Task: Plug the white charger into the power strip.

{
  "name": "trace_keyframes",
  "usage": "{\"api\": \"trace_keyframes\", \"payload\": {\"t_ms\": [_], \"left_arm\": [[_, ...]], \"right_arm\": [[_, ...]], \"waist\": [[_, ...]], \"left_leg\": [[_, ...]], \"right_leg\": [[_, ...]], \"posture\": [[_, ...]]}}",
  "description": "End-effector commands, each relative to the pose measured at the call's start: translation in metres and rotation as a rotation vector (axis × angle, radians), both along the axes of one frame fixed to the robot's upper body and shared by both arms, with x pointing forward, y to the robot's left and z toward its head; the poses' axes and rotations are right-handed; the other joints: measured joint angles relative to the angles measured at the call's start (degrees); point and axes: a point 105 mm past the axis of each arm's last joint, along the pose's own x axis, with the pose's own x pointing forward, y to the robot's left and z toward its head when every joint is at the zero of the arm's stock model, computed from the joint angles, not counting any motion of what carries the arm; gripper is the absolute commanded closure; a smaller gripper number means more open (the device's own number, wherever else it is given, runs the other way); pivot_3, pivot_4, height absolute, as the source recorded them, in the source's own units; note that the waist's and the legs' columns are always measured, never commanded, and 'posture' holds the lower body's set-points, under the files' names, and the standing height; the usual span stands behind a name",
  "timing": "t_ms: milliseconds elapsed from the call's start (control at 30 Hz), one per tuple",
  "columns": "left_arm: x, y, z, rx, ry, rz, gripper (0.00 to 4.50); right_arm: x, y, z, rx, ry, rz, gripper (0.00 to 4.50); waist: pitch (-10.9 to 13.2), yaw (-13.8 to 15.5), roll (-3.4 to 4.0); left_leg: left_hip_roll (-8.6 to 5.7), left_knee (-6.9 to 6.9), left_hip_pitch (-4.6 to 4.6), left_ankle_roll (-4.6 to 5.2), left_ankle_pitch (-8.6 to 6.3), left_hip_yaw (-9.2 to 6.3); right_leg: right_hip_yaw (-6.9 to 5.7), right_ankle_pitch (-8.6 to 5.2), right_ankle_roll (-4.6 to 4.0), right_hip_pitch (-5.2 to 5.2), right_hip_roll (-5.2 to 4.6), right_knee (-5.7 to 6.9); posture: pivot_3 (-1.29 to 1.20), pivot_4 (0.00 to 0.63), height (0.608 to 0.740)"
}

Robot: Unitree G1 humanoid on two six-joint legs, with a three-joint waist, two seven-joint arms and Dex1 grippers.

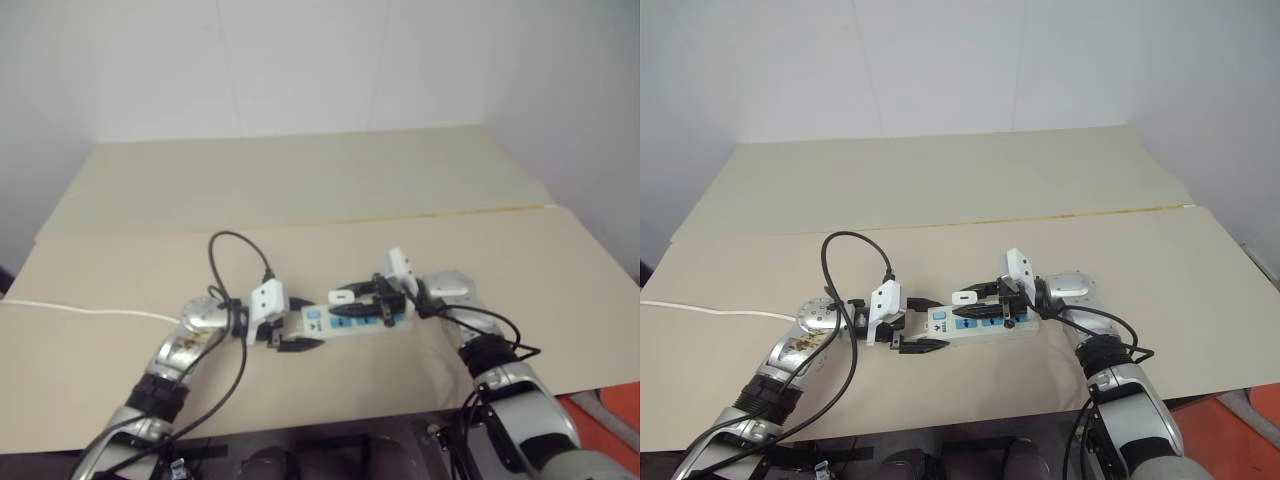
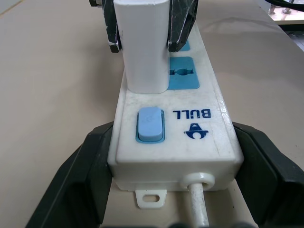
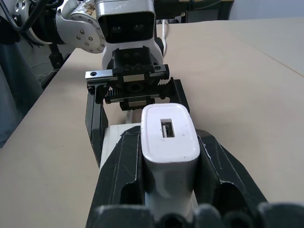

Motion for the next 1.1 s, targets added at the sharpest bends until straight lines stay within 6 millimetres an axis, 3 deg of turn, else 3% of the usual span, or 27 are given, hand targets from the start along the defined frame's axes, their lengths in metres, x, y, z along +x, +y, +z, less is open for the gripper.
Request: {"api": "trace_keyframes", "payload": {"t_ms": [33,200,500,967,1100], "left_arm": [[-0.006,0.013,-0.011,0.056,0.039,-0.003,1.23],[-0.006,0.015,-0.011,0.061,0.037,-0.006,1.23],[-0.008,0.013,-0.013,0.056,0.048,-0.013,1.23],[-0.011,0.01,-0.014,0.047,0.048,-0.006,1.23],[-0.009,0.01,-0.013,0.046,0.045,-0.006,1.23]], "right_arm": [[0.0,-0.047,-0.037,-0.145,0.119,-0.133,3.4],[-0.001,-0.055,-0.042,-0.165,0.123,-0.143,3.4],[0.001,-0.028,-0.027,-0.123,0.091,-0.068,3.4],[0.0,-0.026,-0.026,-0.104,0.106,-0.065,3.4],[0.002,-0.026,-0.022,-0.088,0.107,-0.075,2.02]], "waist": [[-0.01,0.0,0.0],[-0.03,0.24,-0.02],[-0.03,0.38,-0.02],[-0.03,0.38,-0.02],[-0.03,0.37,-0.03]], "left_leg": [[0.0,-0.02,0.0,0.0,0.0,0.0],[-0.01,-0.16,0.02,-0.01,0.0,0.02],[-0.01,-0.27,0.01,-0.03,0.02,0.05],[-0.01,-0.33,0.01,-0.05,0.02,0.07],[-0.01,-0.35,-0.02,-0.05,0.03,0.07]], "right_leg": [[0.0,0.0,0.0,0.0,0.0,-0.01],[0.0,0.0,0.0,-0.01,-0.01,-0.04],[0.0,-0.02,-0.03,-0.08,0.0,-0.04],[0.0,-0.02,-0.04,-0.08,0.0,-0.05],[-0.01,-0.02,-0.04,-0.11,0.0,-0.05]], "posture": [[0.0,0.15,0.74],[0.0,0.15,0.74],[0.0,0.15,0.74],[0.0,0.15,0.74],[0.0,0.15,0.74]]}}
